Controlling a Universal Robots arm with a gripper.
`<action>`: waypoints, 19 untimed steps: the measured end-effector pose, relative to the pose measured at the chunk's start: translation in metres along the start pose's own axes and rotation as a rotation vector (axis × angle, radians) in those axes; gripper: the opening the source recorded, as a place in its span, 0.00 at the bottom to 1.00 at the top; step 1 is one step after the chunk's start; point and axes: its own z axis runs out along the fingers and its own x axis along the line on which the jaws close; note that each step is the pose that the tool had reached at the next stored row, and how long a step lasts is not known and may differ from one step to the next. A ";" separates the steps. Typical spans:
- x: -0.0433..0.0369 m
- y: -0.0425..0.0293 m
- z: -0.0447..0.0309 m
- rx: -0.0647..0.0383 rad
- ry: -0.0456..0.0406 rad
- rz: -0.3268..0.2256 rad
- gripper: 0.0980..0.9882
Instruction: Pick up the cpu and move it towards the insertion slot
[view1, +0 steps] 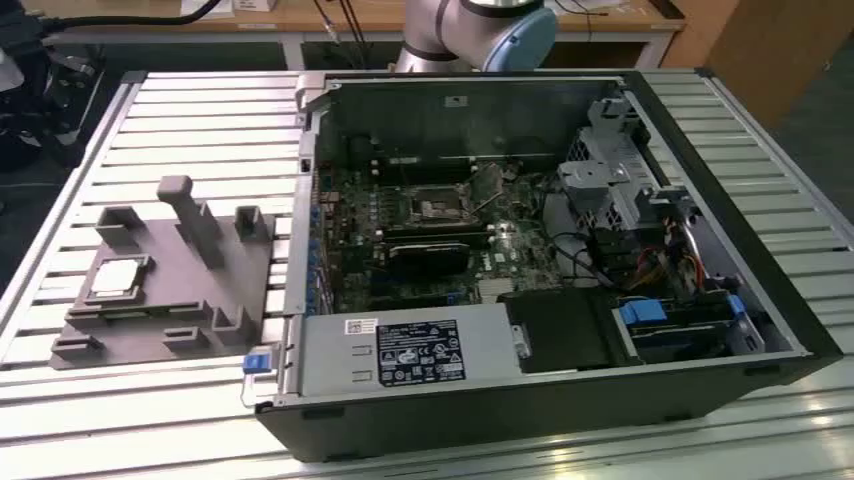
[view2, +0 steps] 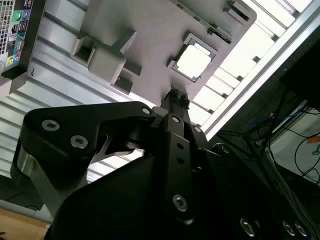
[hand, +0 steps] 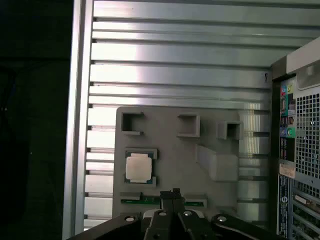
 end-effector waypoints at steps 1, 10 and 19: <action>0.0000 0.0000 0.0000 0.000 0.0000 0.000 0.01; 0.0037 0.0000 0.0009 0.000 0.0000 0.000 0.01; 0.0145 0.0001 0.0042 0.000 -0.0002 0.000 0.01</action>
